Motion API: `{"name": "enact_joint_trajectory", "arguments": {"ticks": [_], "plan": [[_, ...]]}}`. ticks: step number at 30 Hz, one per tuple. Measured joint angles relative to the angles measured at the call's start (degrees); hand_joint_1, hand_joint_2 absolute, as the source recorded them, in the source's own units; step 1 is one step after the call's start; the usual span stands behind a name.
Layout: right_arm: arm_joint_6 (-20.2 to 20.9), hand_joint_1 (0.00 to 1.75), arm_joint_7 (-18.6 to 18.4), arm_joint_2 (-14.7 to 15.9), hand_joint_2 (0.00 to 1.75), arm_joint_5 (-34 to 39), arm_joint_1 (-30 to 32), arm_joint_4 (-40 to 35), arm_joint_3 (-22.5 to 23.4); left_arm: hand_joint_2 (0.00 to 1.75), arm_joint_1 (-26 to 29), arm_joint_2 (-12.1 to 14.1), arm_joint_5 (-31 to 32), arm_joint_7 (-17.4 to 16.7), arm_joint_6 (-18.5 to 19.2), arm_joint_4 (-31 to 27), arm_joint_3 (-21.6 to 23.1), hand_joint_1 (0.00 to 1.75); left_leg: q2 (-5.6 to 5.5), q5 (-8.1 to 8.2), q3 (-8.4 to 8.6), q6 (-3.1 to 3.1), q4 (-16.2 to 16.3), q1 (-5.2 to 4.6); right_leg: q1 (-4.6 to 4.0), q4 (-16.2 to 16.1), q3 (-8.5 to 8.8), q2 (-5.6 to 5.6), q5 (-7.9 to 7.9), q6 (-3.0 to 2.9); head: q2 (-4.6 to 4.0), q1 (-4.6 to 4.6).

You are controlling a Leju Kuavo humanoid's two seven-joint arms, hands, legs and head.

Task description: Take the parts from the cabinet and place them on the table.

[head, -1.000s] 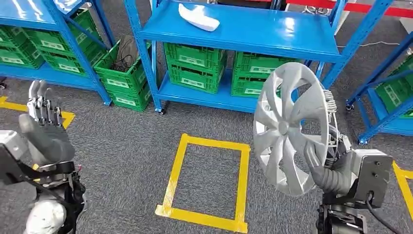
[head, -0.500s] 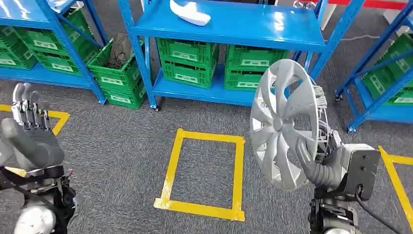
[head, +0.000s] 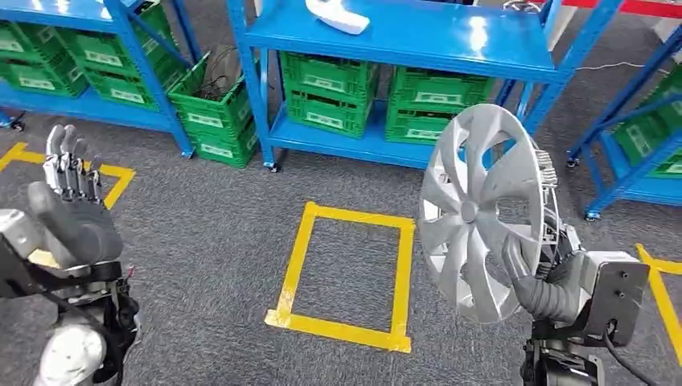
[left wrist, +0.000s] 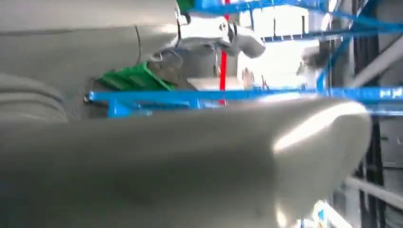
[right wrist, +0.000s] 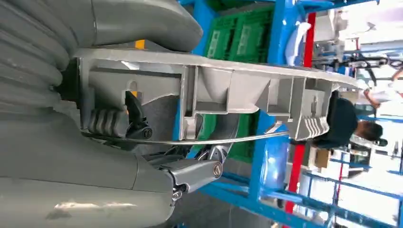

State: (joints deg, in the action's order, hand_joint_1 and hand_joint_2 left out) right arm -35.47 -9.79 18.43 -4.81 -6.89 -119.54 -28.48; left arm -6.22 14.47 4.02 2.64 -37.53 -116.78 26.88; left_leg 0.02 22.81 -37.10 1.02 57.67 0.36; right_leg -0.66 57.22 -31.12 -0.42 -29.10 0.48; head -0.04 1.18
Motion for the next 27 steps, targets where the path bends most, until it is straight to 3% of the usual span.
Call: {"name": "enact_joint_trajectory", "arguments": {"ticks": [1,2,3,4,6,7,8,9,11,12,13,16,17,18,19,21,22,23,24,25,26,27], "plan": [[0.0,1.75,0.02,-0.04,1.75,0.0,0.0,0.0,0.0,0.0,-0.08,0.02,0.0,0.0,0.0,-0.04,-0.04,0.0,0.04,-0.45,0.05,-0.4,-0.38,0.01,-0.06,-0.33,-0.15,-0.01,0.47,-0.41,0.0,-0.06],[0.0,1.75,0.02,-0.09,1.75,0.0,0.0,0.02,0.0,0.0,-0.13,0.02,0.0,0.02,0.0,-0.07,-0.15,0.0,0.01,-0.29,-0.26,-0.59,-0.22,-0.07,0.72,-1.47,0.63,-0.22,1.54,-0.56,0.0,0.13],[0.04,1.75,0.04,-0.11,1.75,0.02,-0.09,0.02,0.0,0.0,-0.14,0.04,0.0,0.02,0.0,-0.07,-0.2,0.0,-0.15,1.55,-1.48,-0.89,0.91,-0.11,0.72,-1.74,0.47,-0.31,2.09,-0.81,0.0,-0.04],[0.04,1.75,0.09,-0.11,1.75,0.0,-0.12,0.02,0.0,0.0,-0.2,0.15,0.0,0.02,0.0,-0.07,-0.35,0.0,-0.2,4.56,-2.62,-1.05,4.36,0.04,0.78,-1.64,0.04,-0.37,2.74,-1.19,0.0,-0.59],[0.04,1.75,0.07,-0.11,1.75,0.02,0.0,0.04,-0.02,0.0,-0.16,0.17,-0.02,0.0,-0.02,-0.02,-0.42,0.0,-0.17,9.28,-5.54,-1.55,13.73,0.37,0.75,-1.44,-1.26,-0.34,3.39,-1.19,0.0,-1.18],[0.04,1.75,0.07,-0.13,1.75,0.02,0.04,0.07,-0.02,0.0,-0.16,0.2,-0.02,0.0,-0.02,0.0,-0.46,0.0,-0.15,10.53,-6.4,-1.83,17.05,0.47,0.75,-1.19,-1.97,-0.33,3.76,-1.15,0.0,-1.24],[0.07,1.75,0.07,-0.13,1.75,0.02,0.07,0.13,-0.02,0.0,-0.16,0.2,-0.02,0.0,-0.02,0.0,-0.48,0.0,-0.14,10.46,-5.83,-1.96,17.29,0.55,0.78,-0.95,-2.59,-0.33,4.03,-1.05,0.0,-1.4],[0.07,1.75,0.07,-0.13,1.75,0.02,0.11,0.2,-0.07,0.0,-0.16,0.2,-0.02,0.0,-0.02,0.0,-0.48,0.0,-0.13,9.33,-3.6,-2.01,14.73,0.68,0.82,-0.77,-3.05,-0.31,4.27,-0.91,0.0,-1.71],[0.07,1.75,0.04,-0.13,1.75,0.02,0.12,0.31,-0.09,0.0,-0.22,0.2,-0.02,0.0,-0.02,0.0,-0.5,0.0,-0.12,6.14,3.29,-2.07,4.51,0.89,0.94,-0.07,-3.79,-0.21,4.54,-0.48,0.0,-2.1],[0.07,1.75,0.04,-0.13,1.75,0.02,0.08,0.28,-0.09,0.0,-0.38,0.2,-0.02,0.02,-0.02,0.0,-0.55,0.0,-0.18,7.0,5.75,-2.02,-0.17,0.97,0.91,0.5,-4.23,-0.21,4.61,-0.26,0.0,-2.4],[0.07,1.75,0.04,-0.11,1.75,0.02,0.01,0.28,-0.09,0.0,-0.39,0.17,-0.02,-0.02,0.0,-0.02,-0.52,0.0,-0.39,6.22,6.32,-1.46,-0.05,0.65,0.53,0.93,-4.75,-0.13,4.78,0.21,0.0,-2.6],[0.31,1.75,0.33,-0.13,1.75,0.04,0.04,0.31,-0.11,0.0,-0.5,0.22,-0.17,0.0,0.13,-0.02,-0.57,0.0,-0.45,5.41,5.36,-0.35,0.37,0.19,0.94,0.53,-5.23,-0.11,5.97,1.25,0.0,-2.27],[0.31,1.75,0.33,-0.13,1.75,0.02,0.05,0.31,-0.11,0.0,-0.6,0.2,-0.24,0.0,0.22,0.0,-0.55,0.0,-0.38,4.81,5.12,0.12,-0.03,0.56,0.92,0.76,-5.51,-0.08,5.97,1.53,0.0,-2.27],[0.31,1.75,0.35,-0.13,1.75,-0.02,0.07,0.28,-0.11,0.0,-0.73,0.2,-0.37,0.02,0.39,0.0,-0.55,0.0,-0.25,4.36,4.8,0.56,-0.08,0.71,1.04,1.82,-6.81,0.06,4.4,1.92,0.0,-2.18],[0.28,1.75,0.37,-0.13,1.75,-0.29,0.04,0.28,-0.11,0.0,-0.75,0.17,-0.41,0.11,0.42,0.02,-0.55,0.0,-0.22,4.02,4.37,1.0,-0.08,0.75,1.08,4.91,-7.84,0.08,1.61,2.13,0.0,-1.64],[0.28,1.75,0.06,-0.11,1.75,-0.83,0.02,0.28,-0.11,0.0,-0.67,0.13,-0.59,0.31,0.44,0.07,-0.5,0.0,-0.23,3.2,3.18,1.16,-0.04,0.58,1.25,14.6,-11.0,0.07,-3.59,2.43,0.0,-0.7],[0.28,1.75,-0.26,-0.11,1.75,-1.12,0.03,0.28,-0.11,0.0,-0.55,0.11,-0.63,0.39,0.42,0.13,-0.5,0.0,-0.23,2.8,2.59,1.14,0.0,0.51,1.28,18.11,-11.94,0.07,-5.07,2.47,0.0,-0.46],[0.2,1.75,-0.54,-0.11,1.75,-1.27,0.04,0.28,-0.11,0.0,-0.4,0.11,-0.76,0.53,0.39,0.18,-0.48,0.0,-0.24,2.41,2.02,1.13,0.05,0.45,1.27,19.12,-11.73,0.08,-5.33,2.43,0.0,-0.28],[0.09,1.75,-0.72,-0.11,1.75,-1.49,0.04,0.28,-0.09,0.0,-0.28,0.11,-0.81,0.63,0.31,0.17,-0.48,0.0,-0.24,2.03,1.47,1.07,0.12,0.42,1.25,17.45,-10.21,0.08,-4.52,2.3,0.0,-0.17],[-0.02,1.75,-0.79,-0.11,1.75,-1.68,0.02,0.28,-0.09,0.0,-0.15,0.09,-0.81,0.88,0.2,0.17,-0.48,0.0,-0.26,1.67,1.02,1.02,0.18,0.39,1.23,13.09,-7.26,0.08,-2.8,2.06,0.0,0.05],[-0.13,1.75,-0.79,-0.11,1.75,-1.99,-0.01,0.22,0.0,0.0,0.0,0.09,-0.76,1.18,0.02,0.15,-0.48,0.0,-0.28,1.35,0.71,0.92,0.19,0.36,1.19,6.87,-3.25,0.08,-0.83,1.69,0.0,0.2],[-0.18,1.75,-0.79,-0.11,1.75,-2.23,-0.04,0.02,0.15,0.0,0.17,0.09,-0.68,1.33,-0.11,0.07,-0.48,0.0,-0.26,1.04,0.57,0.81,0.23,0.37,1.03,1.34,0.22,0.09,-0.13,1.2,0.0,0.37]]}}
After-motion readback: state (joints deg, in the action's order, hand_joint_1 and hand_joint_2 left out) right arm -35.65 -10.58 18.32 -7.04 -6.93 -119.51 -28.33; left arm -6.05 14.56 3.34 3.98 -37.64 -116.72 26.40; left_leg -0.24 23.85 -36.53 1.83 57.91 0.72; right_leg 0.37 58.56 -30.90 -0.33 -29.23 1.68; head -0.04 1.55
